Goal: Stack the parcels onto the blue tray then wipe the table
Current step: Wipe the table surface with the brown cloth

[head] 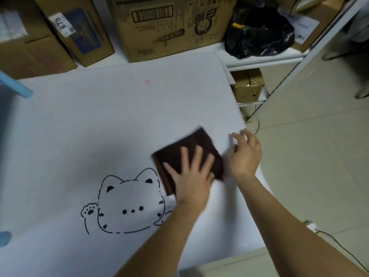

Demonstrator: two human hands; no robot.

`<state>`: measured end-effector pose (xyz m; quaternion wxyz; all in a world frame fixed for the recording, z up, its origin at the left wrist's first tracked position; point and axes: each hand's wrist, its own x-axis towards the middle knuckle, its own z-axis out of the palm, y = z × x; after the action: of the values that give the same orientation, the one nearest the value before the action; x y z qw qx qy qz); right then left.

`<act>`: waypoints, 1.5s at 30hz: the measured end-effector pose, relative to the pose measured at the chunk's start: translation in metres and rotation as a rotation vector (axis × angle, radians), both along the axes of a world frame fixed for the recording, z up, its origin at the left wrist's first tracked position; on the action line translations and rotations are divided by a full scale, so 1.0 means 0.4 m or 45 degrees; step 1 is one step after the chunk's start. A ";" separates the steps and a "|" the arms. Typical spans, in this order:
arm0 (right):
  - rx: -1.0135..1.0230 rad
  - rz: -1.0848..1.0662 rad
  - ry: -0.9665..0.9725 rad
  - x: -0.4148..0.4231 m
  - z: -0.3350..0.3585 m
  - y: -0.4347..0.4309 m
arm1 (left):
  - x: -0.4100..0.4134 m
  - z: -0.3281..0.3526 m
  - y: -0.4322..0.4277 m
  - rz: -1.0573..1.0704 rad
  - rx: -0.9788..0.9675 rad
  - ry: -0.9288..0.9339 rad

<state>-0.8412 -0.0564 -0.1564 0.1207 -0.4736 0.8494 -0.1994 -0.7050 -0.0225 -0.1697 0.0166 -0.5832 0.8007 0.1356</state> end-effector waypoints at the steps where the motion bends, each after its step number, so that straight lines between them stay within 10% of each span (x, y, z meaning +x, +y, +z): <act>1: 0.022 0.066 0.050 0.011 -0.002 -0.020 | 0.012 -0.002 0.018 -0.195 0.007 -0.001; 3: 0.097 0.153 0.112 0.030 -0.015 -0.064 | 0.094 -0.013 -0.035 -0.251 -0.057 -0.033; 9: 0.091 0.052 0.113 0.061 -0.030 -0.144 | 0.215 -0.008 -0.295 0.774 0.016 -0.029; 15: 0.025 -0.049 0.072 0.072 -0.038 -0.181 | 0.055 -0.015 -0.293 -0.355 -0.116 -0.033; 21: -0.099 -0.157 0.084 0.094 -0.057 -0.186 | 0.139 -0.007 -0.511 0.651 0.028 -0.037; 26: -0.170 -0.131 0.178 0.094 -0.068 -0.211 | -0.062 0.014 -0.461 -0.268 -0.001 0.070; 29: -0.133 -0.043 0.212 0.092 -0.078 -0.223 | -0.063 0.009 -0.596 -0.339 0.016 0.013; 39: -0.157 0.170 0.114 0.173 -0.058 -0.261 | 0.220 0.014 -0.601 0.954 -0.018 -0.067; 45: -0.114 0.359 0.118 0.283 -0.053 -0.274 | 0.213 0.009 -0.490 0.107 -0.002 -0.075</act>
<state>-0.7279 -0.1658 -0.1778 0.0871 -0.6018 0.7693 -0.1960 -0.6198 -0.2186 -0.1661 0.0340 -0.6201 0.7748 0.1185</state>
